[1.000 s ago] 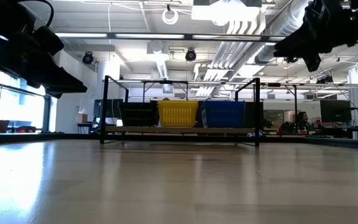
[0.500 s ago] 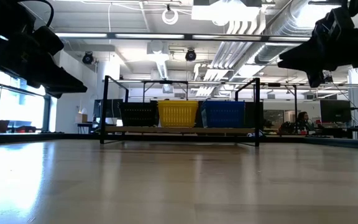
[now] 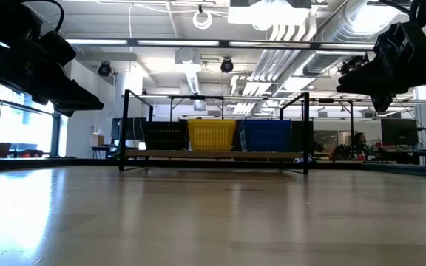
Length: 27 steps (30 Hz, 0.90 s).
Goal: Stack baskets on shelf by color
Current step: Return to Home Position
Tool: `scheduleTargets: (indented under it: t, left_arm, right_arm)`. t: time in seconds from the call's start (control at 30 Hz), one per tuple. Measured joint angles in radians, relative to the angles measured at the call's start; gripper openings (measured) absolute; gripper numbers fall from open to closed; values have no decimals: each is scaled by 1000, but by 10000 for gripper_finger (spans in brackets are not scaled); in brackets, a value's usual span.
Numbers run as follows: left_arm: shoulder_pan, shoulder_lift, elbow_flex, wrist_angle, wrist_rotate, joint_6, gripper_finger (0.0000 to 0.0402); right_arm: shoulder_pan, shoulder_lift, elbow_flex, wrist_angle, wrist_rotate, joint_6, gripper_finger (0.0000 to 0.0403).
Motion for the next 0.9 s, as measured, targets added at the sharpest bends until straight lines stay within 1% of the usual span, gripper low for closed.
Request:
scheduleTargets:
  t: [0.2,0.33,0.47,0.9]
  left_arm:
    - [0,0,0,0,0,0,125]
    - [0,0,0,0,0,0,125]
    - [0,0,0,0,0,0,125]
    - [0,0,0,0,0,0,125]
  right_arm:
    - [0,-40,0,-72,11,5,105]
    - [0,-57,0,-75,53,8,105]
    - [0,-54,0,-78,53,-3,105]
    - [0,-54,0,-80,53,138,105]
